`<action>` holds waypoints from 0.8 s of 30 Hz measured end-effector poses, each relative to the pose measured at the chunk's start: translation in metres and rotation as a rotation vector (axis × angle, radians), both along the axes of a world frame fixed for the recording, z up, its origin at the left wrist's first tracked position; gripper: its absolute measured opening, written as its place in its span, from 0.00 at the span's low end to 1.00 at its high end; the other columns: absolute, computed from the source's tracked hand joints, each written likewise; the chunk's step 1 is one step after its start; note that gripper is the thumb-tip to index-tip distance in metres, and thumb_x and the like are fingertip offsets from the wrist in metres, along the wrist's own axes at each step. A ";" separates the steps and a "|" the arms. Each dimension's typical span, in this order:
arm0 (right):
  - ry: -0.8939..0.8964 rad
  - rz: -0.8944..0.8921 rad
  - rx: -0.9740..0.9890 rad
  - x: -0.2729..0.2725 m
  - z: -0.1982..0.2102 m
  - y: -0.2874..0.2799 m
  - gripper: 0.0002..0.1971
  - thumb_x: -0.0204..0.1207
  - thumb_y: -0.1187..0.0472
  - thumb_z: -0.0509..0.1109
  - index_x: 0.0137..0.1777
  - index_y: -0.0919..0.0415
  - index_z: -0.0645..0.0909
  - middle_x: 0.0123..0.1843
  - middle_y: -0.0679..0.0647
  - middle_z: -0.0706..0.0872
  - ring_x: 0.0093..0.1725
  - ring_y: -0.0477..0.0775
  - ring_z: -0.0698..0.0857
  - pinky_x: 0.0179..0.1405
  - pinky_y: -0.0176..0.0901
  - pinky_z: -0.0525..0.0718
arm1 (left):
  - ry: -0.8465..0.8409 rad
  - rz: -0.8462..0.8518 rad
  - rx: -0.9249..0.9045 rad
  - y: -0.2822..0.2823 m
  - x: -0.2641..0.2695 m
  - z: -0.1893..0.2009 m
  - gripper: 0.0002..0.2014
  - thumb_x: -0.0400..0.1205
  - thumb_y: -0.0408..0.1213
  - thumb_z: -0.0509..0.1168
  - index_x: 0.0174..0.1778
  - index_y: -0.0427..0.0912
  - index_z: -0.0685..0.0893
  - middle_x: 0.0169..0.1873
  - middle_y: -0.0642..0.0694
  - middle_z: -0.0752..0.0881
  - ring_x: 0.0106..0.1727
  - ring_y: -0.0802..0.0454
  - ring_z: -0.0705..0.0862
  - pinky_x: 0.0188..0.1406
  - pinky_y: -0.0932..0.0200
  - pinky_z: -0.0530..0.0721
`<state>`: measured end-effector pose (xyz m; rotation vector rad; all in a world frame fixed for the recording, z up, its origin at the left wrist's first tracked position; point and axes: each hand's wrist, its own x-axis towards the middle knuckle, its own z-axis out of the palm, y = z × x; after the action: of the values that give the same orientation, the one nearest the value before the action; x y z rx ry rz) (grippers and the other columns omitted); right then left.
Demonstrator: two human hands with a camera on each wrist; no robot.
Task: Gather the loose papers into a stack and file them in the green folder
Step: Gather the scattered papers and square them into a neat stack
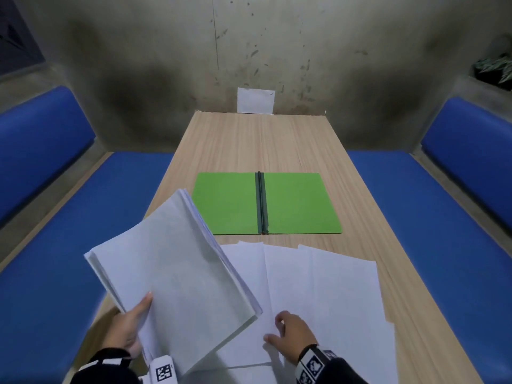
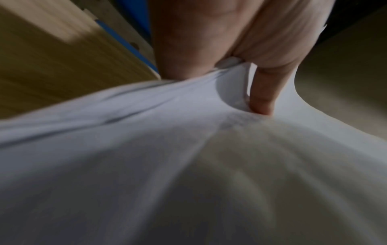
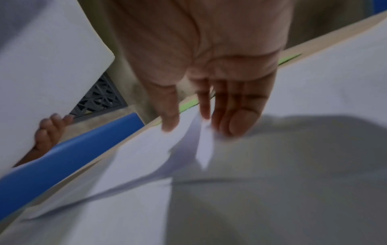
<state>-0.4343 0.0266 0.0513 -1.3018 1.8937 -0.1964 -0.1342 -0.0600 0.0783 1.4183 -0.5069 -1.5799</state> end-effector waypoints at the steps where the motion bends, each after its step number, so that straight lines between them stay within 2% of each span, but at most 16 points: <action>1: 0.012 -0.053 -0.006 0.005 -0.002 -0.003 0.20 0.70 0.43 0.68 0.55 0.51 0.69 0.52 0.49 0.76 0.53 0.50 0.77 0.53 0.38 0.74 | 0.017 -0.002 0.008 0.001 0.001 -0.003 0.11 0.82 0.33 0.61 0.45 0.35 0.89 0.52 0.45 0.88 0.34 0.48 0.91 0.34 0.52 0.90; 3: -0.003 -0.134 0.020 0.013 -0.004 -0.012 0.24 0.71 0.43 0.68 0.60 0.56 0.70 0.57 0.52 0.76 0.58 0.53 0.79 0.51 0.38 0.72 | 0.025 -0.025 0.042 0.006 0.000 -0.009 0.18 0.82 0.33 0.59 0.33 0.40 0.93 0.44 0.47 0.91 0.31 0.47 0.91 0.31 0.52 0.90; 4: -0.016 -0.148 0.029 0.017 -0.003 -0.016 0.19 0.71 0.45 0.68 0.55 0.55 0.71 0.53 0.51 0.78 0.53 0.51 0.80 0.46 0.37 0.72 | 0.022 -0.045 0.055 0.009 -0.002 -0.011 0.19 0.82 0.33 0.59 0.32 0.39 0.93 0.45 0.47 0.91 0.33 0.44 0.91 0.32 0.50 0.90; 5: -0.018 -0.143 0.027 0.019 -0.002 -0.019 0.12 0.72 0.48 0.67 0.45 0.54 0.71 0.45 0.49 0.77 0.44 0.48 0.79 0.39 0.35 0.72 | 0.015 -0.055 0.068 0.013 -0.004 -0.013 0.16 0.82 0.32 0.59 0.36 0.36 0.91 0.51 0.43 0.90 0.37 0.40 0.90 0.38 0.47 0.89; 6: -0.024 -0.149 0.022 0.020 -0.002 -0.021 0.11 0.73 0.52 0.66 0.35 0.53 0.67 0.37 0.47 0.74 0.34 0.44 0.74 0.32 0.34 0.69 | 0.005 -0.045 0.084 0.016 -0.006 -0.014 0.12 0.82 0.32 0.60 0.41 0.34 0.88 0.57 0.38 0.87 0.41 0.38 0.87 0.45 0.45 0.86; 8: -0.026 -0.198 -0.003 0.017 -0.002 -0.024 0.17 0.73 0.58 0.64 0.27 0.52 0.61 0.29 0.46 0.69 0.27 0.41 0.67 0.25 0.31 0.65 | -0.026 -0.016 0.111 0.022 -0.010 -0.018 0.06 0.81 0.30 0.61 0.46 0.33 0.83 0.63 0.31 0.81 0.49 0.37 0.82 0.58 0.41 0.79; 9: -0.012 -0.230 -0.017 0.013 -0.001 -0.025 0.17 0.73 0.59 0.63 0.26 0.52 0.61 0.30 0.46 0.70 0.28 0.43 0.69 0.26 0.32 0.66 | -0.034 -0.025 0.120 0.025 -0.011 -0.019 0.06 0.81 0.29 0.61 0.48 0.31 0.82 0.61 0.30 0.82 0.51 0.35 0.81 0.63 0.39 0.76; 11: 0.048 -0.328 -0.050 0.001 0.001 -0.026 0.16 0.72 0.60 0.63 0.26 0.52 0.64 0.39 0.51 0.73 0.38 0.49 0.75 0.37 0.36 0.75 | -0.105 -0.038 0.162 0.028 -0.012 -0.022 0.11 0.80 0.28 0.63 0.55 0.24 0.80 0.45 0.32 0.88 0.49 0.35 0.80 0.67 0.38 0.73; 12: 0.088 -0.379 -0.059 -0.006 0.002 -0.025 0.14 0.72 0.60 0.63 0.27 0.52 0.66 0.44 0.53 0.72 0.45 0.52 0.77 0.45 0.38 0.78 | -0.149 -0.040 0.179 0.030 -0.012 -0.023 0.14 0.80 0.27 0.63 0.57 0.21 0.79 0.40 0.33 0.88 0.48 0.35 0.80 0.67 0.39 0.73; 13: 0.135 -0.417 -0.042 -0.012 0.005 -0.025 0.09 0.72 0.61 0.62 0.30 0.54 0.71 0.48 0.54 0.71 0.51 0.55 0.78 0.50 0.41 0.80 | -0.195 -0.037 0.196 0.030 -0.013 -0.024 0.16 0.79 0.27 0.64 0.59 0.19 0.77 0.42 0.31 0.87 0.50 0.35 0.80 0.67 0.39 0.72; 14: 0.175 -0.451 -0.023 -0.019 0.008 -0.025 0.03 0.72 0.61 0.63 0.37 0.55 0.76 0.51 0.55 0.72 0.57 0.56 0.78 0.54 0.44 0.81 | -0.236 -0.034 0.217 0.030 -0.012 -0.027 0.17 0.79 0.26 0.65 0.60 0.17 0.76 0.51 0.28 0.85 0.54 0.33 0.81 0.68 0.40 0.72; 15: 0.201 -0.493 -0.002 -0.022 0.010 -0.024 0.06 0.71 0.61 0.64 0.46 0.56 0.79 0.56 0.56 0.73 0.60 0.57 0.77 0.56 0.46 0.81 | -0.263 -0.029 0.239 0.031 -0.012 -0.029 0.19 0.78 0.27 0.66 0.60 0.16 0.76 0.59 0.26 0.82 0.59 0.31 0.80 0.69 0.40 0.73; 16: 0.202 -0.546 0.005 -0.025 0.008 -0.024 0.13 0.69 0.60 0.66 0.54 0.57 0.78 0.60 0.56 0.74 0.62 0.57 0.77 0.58 0.47 0.80 | -0.283 -0.029 0.264 0.032 -0.014 -0.029 0.19 0.77 0.27 0.68 0.60 0.17 0.77 0.63 0.25 0.80 0.62 0.30 0.80 0.69 0.40 0.73; 19: 0.101 -0.706 0.001 -0.026 0.005 -0.025 0.33 0.62 0.56 0.72 0.69 0.57 0.68 0.67 0.58 0.74 0.67 0.59 0.74 0.64 0.51 0.76 | -0.400 -0.031 0.283 0.038 -0.022 -0.028 0.20 0.75 0.27 0.71 0.57 0.15 0.78 0.62 0.22 0.80 0.62 0.30 0.80 0.66 0.43 0.74; 21: 0.000 -0.751 0.027 -0.026 0.002 -0.028 0.38 0.58 0.55 0.72 0.71 0.57 0.64 0.65 0.59 0.78 0.64 0.62 0.78 0.62 0.52 0.80 | -0.443 -0.052 0.278 0.039 -0.029 -0.029 0.21 0.75 0.27 0.71 0.58 0.15 0.77 0.62 0.22 0.80 0.62 0.30 0.80 0.65 0.44 0.74; 24: -0.048 -0.657 0.045 -0.032 -0.001 -0.033 0.18 0.65 0.62 0.68 0.56 0.62 0.79 0.53 0.60 0.88 0.51 0.61 0.86 0.51 0.45 0.86 | -0.458 -0.087 0.246 0.040 -0.037 -0.029 0.21 0.76 0.28 0.69 0.61 0.18 0.76 0.64 0.23 0.79 0.63 0.30 0.80 0.67 0.44 0.73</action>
<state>-0.4660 -0.0066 0.0501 -0.5985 2.2094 -0.5090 -0.1715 -0.0202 0.0497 1.9882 -0.6636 -1.4183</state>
